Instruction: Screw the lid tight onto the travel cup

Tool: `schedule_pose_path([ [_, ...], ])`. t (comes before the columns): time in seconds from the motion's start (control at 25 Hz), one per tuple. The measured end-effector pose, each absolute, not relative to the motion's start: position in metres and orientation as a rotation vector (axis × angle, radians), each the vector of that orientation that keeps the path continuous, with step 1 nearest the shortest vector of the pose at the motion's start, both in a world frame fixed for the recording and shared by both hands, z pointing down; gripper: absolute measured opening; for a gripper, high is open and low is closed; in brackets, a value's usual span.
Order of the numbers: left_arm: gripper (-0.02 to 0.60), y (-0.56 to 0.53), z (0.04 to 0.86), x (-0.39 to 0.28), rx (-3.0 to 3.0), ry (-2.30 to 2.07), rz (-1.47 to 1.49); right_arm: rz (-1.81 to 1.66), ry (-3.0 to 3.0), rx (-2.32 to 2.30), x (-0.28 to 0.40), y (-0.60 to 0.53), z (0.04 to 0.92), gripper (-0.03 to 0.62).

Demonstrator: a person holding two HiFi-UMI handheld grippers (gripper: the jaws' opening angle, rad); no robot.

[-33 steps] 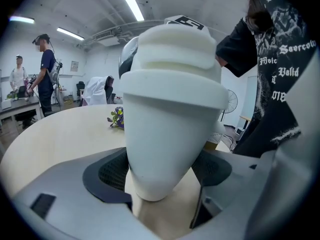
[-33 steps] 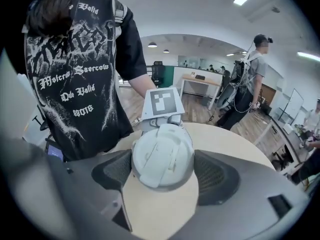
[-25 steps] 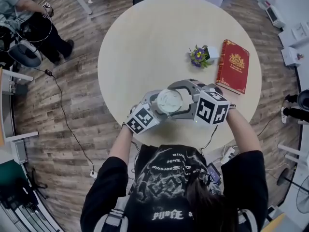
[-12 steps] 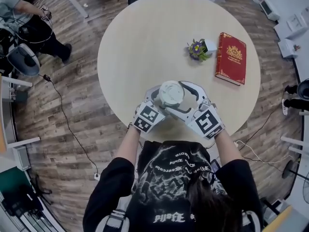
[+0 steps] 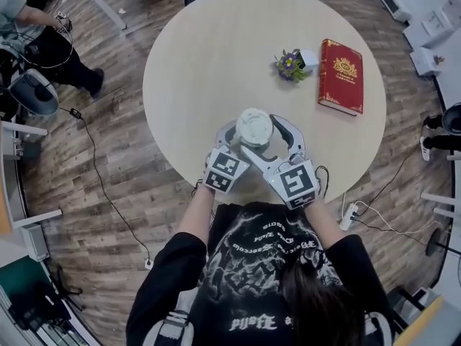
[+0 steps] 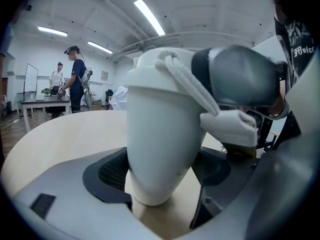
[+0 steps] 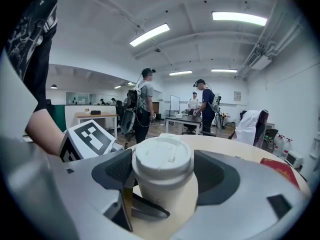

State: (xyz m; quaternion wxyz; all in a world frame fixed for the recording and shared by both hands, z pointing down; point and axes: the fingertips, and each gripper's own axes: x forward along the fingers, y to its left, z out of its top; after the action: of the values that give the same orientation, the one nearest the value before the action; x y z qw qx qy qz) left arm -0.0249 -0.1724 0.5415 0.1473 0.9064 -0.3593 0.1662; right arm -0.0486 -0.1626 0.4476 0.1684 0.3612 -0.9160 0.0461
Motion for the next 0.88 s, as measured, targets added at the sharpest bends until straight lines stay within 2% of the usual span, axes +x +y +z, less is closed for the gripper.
schedule_pose_path([
  [0.16, 0.407, -0.172, 0.542, -0.024, 2.63, -1.0, 0.481, 0.216, -2.681, 0.96, -0.049, -0.159, 0.446, 0.397],
  [0.24, 0.407, -0.171, 0.542, -0.023, 2.649, -0.957, 0.488, 0.275, -2.749, 0.833, -0.047, -0.155, 0.44, 0.435],
  [0.88, 0.407, -0.164, 0.546, -0.017, 2.77, -0.55, 0.612, 0.001, -2.555, -0.44, -0.046, -0.163, 0.458, 0.472],
])
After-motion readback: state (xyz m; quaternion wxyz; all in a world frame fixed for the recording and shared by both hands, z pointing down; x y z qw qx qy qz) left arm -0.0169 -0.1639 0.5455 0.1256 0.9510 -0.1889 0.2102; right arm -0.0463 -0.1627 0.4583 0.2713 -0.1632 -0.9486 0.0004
